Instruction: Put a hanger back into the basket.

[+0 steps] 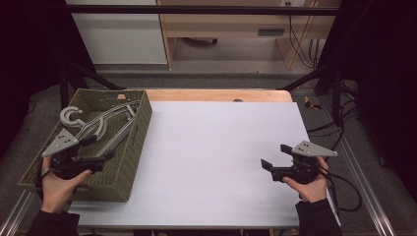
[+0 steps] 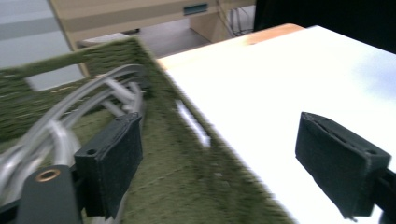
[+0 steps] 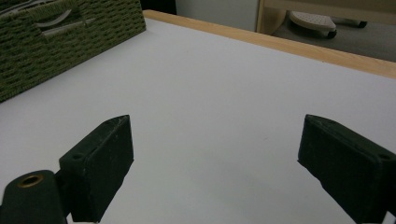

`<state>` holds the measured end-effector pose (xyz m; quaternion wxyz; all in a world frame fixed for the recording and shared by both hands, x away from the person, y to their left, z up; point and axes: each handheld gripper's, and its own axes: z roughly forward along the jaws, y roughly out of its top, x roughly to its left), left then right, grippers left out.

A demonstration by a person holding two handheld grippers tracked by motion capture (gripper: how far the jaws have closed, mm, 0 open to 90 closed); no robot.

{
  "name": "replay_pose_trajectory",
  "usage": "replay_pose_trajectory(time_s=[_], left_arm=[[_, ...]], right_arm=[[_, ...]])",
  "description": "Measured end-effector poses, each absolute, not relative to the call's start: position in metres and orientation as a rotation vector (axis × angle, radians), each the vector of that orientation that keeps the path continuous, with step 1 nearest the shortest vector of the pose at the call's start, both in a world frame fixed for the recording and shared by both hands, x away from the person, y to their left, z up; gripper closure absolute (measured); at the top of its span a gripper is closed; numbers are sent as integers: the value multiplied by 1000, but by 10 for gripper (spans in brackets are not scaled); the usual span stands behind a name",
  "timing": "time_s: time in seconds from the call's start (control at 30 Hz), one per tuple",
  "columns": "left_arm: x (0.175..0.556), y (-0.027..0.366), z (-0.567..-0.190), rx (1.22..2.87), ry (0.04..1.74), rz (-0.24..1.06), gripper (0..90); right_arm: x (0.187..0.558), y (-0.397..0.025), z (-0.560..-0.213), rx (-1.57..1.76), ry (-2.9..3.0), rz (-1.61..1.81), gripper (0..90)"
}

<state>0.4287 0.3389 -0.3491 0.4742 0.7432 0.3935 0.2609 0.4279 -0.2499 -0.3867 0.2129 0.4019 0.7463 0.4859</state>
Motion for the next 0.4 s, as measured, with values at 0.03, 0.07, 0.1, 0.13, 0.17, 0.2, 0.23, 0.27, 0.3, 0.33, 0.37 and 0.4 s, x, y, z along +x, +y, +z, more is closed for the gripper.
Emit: replay_pose_trajectory(time_s=[0.03, 0.07, 0.1, 0.13, 0.17, 0.2, 0.23, 0.27, 0.3, 0.33, 0.37, 0.4], left_arm=[[427, 334, -351, 1817, 952, 628, 136], [425, 329, -353, 1812, 941, 618, 131], [424, 324, -354, 1825, 925, 613, 129], [424, 319, -355, 1841, 917, 607, 125], [423, 315, -355, 1844, 908, 612, 125], [423, 311, -356, 1838, 898, 610, 126], [422, 307, -358, 1839, 893, 599, 126], [422, 303, -359, 1850, 883, 601, 125], [422, 299, -360, 1858, 872, 603, 125], [422, 296, -361, 1863, 867, 600, 125], [423, 293, -363, 1866, 864, 591, 125], [422, 291, -363, 1873, 862, 584, 124]], right_arm=[[428, -250, -387, 1116, 2072, 1349, 104], [427, -251, -387, 1110, 2067, 1359, 104], [427, -251, -387, 1108, 2063, 1364, 104], [427, -251, -387, 1108, 2063, 1364, 104], [427, -251, -388, 1115, 2053, 1374, 104], [426, -253, -389, 1114, 2051, 1378, 104], [426, -253, -389, 1114, 2051, 1378, 104], [425, -254, -390, 1114, 2047, 1387, 104], [425, -254, -390, 1114, 2047, 1387, 104], [425, -255, -391, 1109, 2051, 1388, 104], [425, -255, -392, 1111, 2044, 1390, 104], [424, -256, -392, 1107, 2044, 1397, 104]])
